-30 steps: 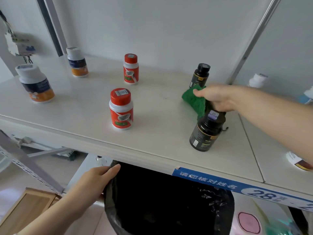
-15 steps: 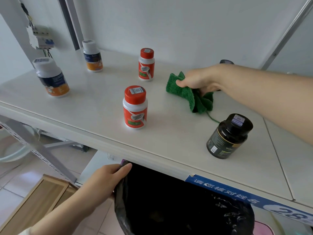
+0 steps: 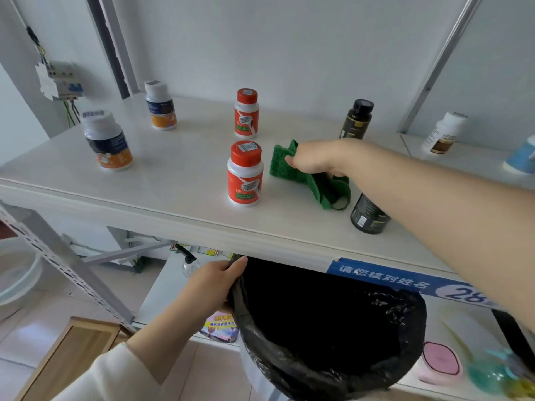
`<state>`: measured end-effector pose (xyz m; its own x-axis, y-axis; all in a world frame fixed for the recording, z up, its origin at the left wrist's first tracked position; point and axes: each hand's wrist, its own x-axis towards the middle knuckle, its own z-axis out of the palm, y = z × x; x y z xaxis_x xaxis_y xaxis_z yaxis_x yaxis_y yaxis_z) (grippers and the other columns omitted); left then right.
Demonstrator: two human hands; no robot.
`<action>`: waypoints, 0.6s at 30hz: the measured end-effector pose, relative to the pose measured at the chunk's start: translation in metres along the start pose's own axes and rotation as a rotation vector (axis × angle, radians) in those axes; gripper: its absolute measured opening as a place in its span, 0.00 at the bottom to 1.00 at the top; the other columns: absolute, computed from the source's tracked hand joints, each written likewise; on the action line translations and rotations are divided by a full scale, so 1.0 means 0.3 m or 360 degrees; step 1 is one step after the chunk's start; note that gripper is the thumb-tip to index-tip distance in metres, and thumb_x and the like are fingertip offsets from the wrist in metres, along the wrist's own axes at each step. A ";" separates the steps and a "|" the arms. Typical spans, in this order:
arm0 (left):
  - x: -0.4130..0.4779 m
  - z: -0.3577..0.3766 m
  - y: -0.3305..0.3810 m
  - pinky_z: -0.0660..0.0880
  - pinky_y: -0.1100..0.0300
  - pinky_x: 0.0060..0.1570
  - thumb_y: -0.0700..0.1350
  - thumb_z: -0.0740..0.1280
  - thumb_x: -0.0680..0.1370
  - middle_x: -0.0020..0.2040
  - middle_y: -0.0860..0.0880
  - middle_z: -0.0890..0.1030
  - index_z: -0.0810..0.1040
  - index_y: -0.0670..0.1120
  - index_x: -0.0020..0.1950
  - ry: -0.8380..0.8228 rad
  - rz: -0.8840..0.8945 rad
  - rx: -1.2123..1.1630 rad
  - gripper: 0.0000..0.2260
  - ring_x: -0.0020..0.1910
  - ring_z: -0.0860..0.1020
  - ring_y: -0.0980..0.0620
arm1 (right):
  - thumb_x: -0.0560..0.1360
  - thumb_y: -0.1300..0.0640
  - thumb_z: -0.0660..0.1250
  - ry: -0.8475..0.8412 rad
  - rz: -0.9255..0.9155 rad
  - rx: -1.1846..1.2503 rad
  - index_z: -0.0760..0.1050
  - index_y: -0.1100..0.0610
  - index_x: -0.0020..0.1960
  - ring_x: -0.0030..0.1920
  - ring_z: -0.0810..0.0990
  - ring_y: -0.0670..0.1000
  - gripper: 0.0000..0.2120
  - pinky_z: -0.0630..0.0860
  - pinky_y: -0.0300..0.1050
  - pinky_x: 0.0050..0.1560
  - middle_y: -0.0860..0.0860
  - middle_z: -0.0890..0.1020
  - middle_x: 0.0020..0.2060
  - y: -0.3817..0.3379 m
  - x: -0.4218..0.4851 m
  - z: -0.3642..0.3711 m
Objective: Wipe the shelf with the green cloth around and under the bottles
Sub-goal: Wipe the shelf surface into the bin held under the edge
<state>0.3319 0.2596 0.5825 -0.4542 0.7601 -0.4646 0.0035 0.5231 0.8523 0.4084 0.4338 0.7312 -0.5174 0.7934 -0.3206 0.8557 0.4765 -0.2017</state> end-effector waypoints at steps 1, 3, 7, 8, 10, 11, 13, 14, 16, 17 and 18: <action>0.005 0.002 0.000 0.81 0.56 0.37 0.52 0.62 0.77 0.43 0.39 0.82 0.81 0.42 0.47 0.0002 0.0009 0.0007 0.15 0.37 0.80 0.44 | 0.82 0.54 0.48 0.0032 -0.0005 -0.0019 0.62 0.66 0.69 0.66 0.68 0.58 0.21 0.65 0.46 0.62 0.61 0.67 0.68 -0.002 -0.011 0.011; 0.006 0.007 0.003 0.80 0.58 0.33 0.51 0.61 0.77 0.41 0.42 0.81 0.81 0.42 0.48 -0.0025 0.0023 0.0002 0.14 0.35 0.80 0.46 | 0.82 0.54 0.47 0.0060 -0.0002 -0.0035 0.65 0.68 0.65 0.63 0.71 0.59 0.21 0.67 0.44 0.59 0.62 0.71 0.65 -0.006 -0.034 0.034; -0.003 0.020 0.010 0.80 0.57 0.33 0.51 0.61 0.78 0.42 0.42 0.80 0.80 0.41 0.48 -0.0056 0.0035 -0.0021 0.15 0.35 0.80 0.45 | 0.82 0.53 0.47 0.0077 0.0029 -0.0045 0.65 0.69 0.65 0.51 0.71 0.58 0.22 0.66 0.43 0.49 0.64 0.72 0.63 0.000 -0.066 0.074; -0.005 0.019 0.010 0.81 0.56 0.34 0.51 0.61 0.77 0.42 0.41 0.81 0.80 0.42 0.48 -0.0052 0.0037 -0.0021 0.14 0.35 0.80 0.45 | 0.82 0.53 0.47 0.0082 0.0031 -0.0044 0.66 0.68 0.65 0.48 0.69 0.56 0.22 0.64 0.42 0.46 0.64 0.73 0.61 0.004 -0.074 0.084; -0.013 0.019 0.012 0.81 0.56 0.35 0.51 0.61 0.78 0.45 0.39 0.82 0.79 0.41 0.49 -0.0046 0.0037 -0.0013 0.15 0.38 0.81 0.43 | 0.82 0.53 0.47 0.0087 0.0012 -0.0048 0.69 0.68 0.58 0.40 0.69 0.53 0.21 0.64 0.41 0.40 0.61 0.76 0.48 0.015 -0.093 0.105; -0.015 0.020 0.012 0.81 0.55 0.36 0.51 0.61 0.78 0.47 0.38 0.82 0.79 0.40 0.51 -0.0043 0.0031 -0.0007 0.16 0.40 0.82 0.41 | 0.82 0.52 0.47 0.0095 -0.0001 -0.0050 0.71 0.66 0.49 0.35 0.67 0.51 0.20 0.62 0.42 0.34 0.57 0.73 0.39 0.022 -0.102 0.114; -0.021 0.021 0.013 0.82 0.53 0.38 0.51 0.61 0.78 0.50 0.36 0.82 0.79 0.39 0.52 -0.0031 0.0017 -0.0006 0.16 0.45 0.82 0.39 | 0.82 0.51 0.47 0.0117 -0.0035 -0.0044 0.62 0.60 0.33 0.30 0.63 0.48 0.22 0.58 0.40 0.29 0.53 0.65 0.31 0.034 -0.120 0.130; -0.024 0.022 0.014 0.82 0.53 0.38 0.51 0.61 0.78 0.51 0.36 0.82 0.79 0.39 0.52 -0.0027 0.0016 -0.0009 0.16 0.46 0.82 0.39 | 0.82 0.51 0.47 0.0118 -0.0057 -0.0040 0.59 0.58 0.31 0.29 0.63 0.48 0.22 0.58 0.40 0.28 0.52 0.64 0.29 0.040 -0.131 0.136; -0.028 0.025 0.012 0.82 0.53 0.39 0.51 0.61 0.78 0.51 0.37 0.82 0.79 0.39 0.52 -0.0020 0.0014 -0.0007 0.16 0.46 0.82 0.39 | 0.81 0.50 0.47 0.0107 -0.0111 -0.0028 0.57 0.57 0.30 0.28 0.62 0.49 0.23 0.57 0.42 0.28 0.52 0.63 0.28 0.056 -0.152 0.144; -0.030 0.027 0.011 0.82 0.53 0.39 0.51 0.61 0.78 0.51 0.37 0.82 0.79 0.39 0.53 -0.0013 0.0013 -0.0005 0.16 0.46 0.82 0.39 | 0.81 0.49 0.47 0.0103 -0.0137 -0.0034 0.57 0.57 0.30 0.28 0.62 0.49 0.23 0.56 0.42 0.28 0.52 0.63 0.28 0.064 -0.161 0.149; -0.032 0.028 0.010 0.82 0.53 0.39 0.51 0.61 0.78 0.52 0.37 0.82 0.79 0.39 0.53 -0.0005 0.0016 -0.0008 0.16 0.46 0.82 0.39 | 0.81 0.49 0.47 0.0104 -0.0160 -0.0052 0.57 0.57 0.30 0.28 0.61 0.49 0.23 0.56 0.43 0.28 0.52 0.63 0.27 0.072 -0.170 0.153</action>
<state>0.3439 0.2570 0.5874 -0.4516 0.7664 -0.4568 0.0037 0.5136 0.8580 0.4531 0.3862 0.7006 -0.5998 0.7636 -0.2392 0.8000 0.5661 -0.1989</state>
